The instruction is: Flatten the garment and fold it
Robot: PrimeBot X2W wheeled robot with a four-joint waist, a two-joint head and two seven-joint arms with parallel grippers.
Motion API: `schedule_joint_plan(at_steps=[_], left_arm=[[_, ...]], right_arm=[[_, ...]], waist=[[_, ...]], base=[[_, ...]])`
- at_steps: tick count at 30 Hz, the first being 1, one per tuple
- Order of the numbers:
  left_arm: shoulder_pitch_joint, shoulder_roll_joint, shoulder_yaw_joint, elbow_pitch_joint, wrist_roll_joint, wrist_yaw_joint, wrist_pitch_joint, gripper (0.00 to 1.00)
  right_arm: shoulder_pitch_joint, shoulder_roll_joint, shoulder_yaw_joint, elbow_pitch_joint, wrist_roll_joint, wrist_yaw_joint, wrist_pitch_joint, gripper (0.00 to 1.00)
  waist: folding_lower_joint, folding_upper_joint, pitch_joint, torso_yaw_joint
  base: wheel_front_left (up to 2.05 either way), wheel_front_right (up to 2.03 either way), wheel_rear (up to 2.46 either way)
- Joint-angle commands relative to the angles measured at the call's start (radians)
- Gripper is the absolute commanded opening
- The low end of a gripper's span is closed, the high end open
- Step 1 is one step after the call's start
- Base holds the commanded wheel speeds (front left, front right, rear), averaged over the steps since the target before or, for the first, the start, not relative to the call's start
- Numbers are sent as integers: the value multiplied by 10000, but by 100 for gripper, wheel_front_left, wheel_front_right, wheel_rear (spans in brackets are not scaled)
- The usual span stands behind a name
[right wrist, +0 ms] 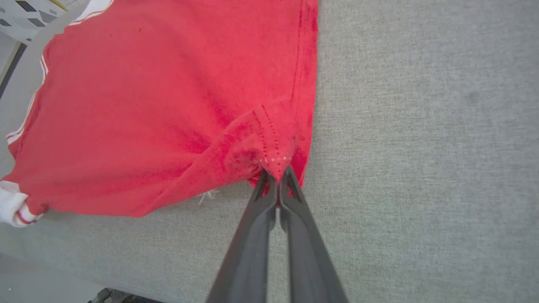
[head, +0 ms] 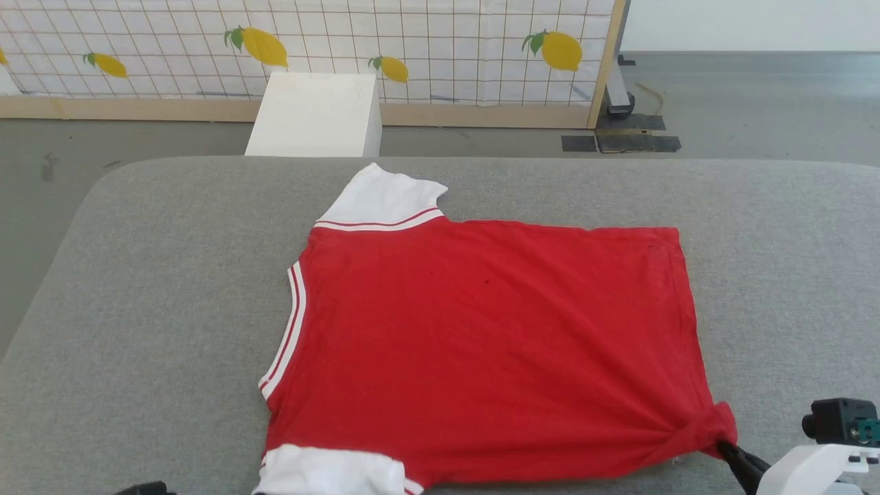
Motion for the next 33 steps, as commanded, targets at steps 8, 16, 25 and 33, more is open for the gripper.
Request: schedule_joint_plan(at_steps=[8, 16, 25, 33], left_arm=[[-1652, 55, 3, -312, 662, -295, -421, 0], [-3728, -129, -217, 692, 1181, -1024, -889, 0], [-5464, -370, -227, 2184, 1383, -1803, -1563, 0], [-6514, -569, -580, 3825, 1494, -2439, -1663, 0]], right_arm=[[-750, 59, 36, -481, -440, -13, 182, 0], [-1852, 121, 124, -328, -919, -13, 541, 0], [-3111, 222, 179, 195, -1448, -13, 1135, 0], [-3565, 309, 100, 664, -1880, -13, 1644, 0]], waist=[[2, 0, 454, -42], [2, 0, 1513, -51], [2, 0, 2766, 85], [2, 0, 3205, 156]], base=[[0, 0, 0], [0, 0, 0], [0, 0, 0], [0, 0, 0]])
